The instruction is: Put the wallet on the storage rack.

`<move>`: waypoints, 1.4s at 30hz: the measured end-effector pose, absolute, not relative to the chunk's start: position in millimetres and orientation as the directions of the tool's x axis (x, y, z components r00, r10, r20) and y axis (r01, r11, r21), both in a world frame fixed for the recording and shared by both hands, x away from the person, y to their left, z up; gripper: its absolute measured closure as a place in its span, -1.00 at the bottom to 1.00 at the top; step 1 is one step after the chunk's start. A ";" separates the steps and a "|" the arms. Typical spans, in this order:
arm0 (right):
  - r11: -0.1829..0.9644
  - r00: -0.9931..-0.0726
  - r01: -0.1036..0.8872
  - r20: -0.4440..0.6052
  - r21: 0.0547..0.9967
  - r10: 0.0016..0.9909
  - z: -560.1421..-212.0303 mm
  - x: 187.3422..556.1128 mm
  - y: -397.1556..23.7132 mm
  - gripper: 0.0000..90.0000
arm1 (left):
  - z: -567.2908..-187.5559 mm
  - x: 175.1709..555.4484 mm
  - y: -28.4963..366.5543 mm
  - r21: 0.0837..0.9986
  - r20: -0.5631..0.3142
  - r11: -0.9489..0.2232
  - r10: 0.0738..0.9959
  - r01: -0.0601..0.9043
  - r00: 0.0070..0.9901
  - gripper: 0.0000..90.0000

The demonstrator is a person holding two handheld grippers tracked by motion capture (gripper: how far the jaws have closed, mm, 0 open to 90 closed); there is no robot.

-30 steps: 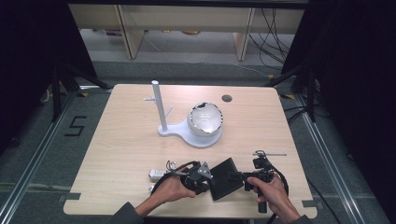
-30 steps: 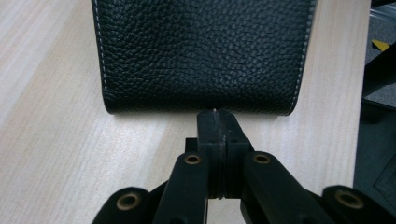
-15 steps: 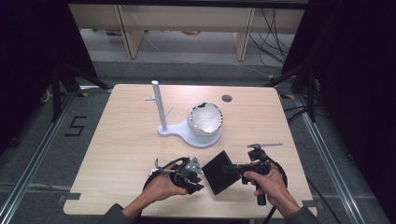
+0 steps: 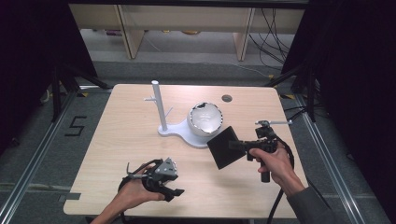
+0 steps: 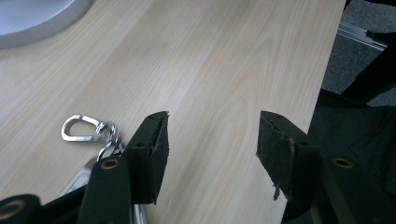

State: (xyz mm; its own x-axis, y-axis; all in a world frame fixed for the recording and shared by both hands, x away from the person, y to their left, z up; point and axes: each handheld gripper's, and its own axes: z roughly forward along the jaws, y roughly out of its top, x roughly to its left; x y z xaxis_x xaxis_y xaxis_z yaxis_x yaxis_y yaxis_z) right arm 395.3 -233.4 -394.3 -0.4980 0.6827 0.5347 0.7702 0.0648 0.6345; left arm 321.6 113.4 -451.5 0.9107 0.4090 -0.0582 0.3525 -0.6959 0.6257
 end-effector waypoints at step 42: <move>-0.102 -0.342 0.775 0.550 0.624 0.762 -378.7 503.6 -208.9 0.76 | -467.2 267.1 200.1 0.674 -0.016 -0.595 0.582 0.438 0.813 -0.28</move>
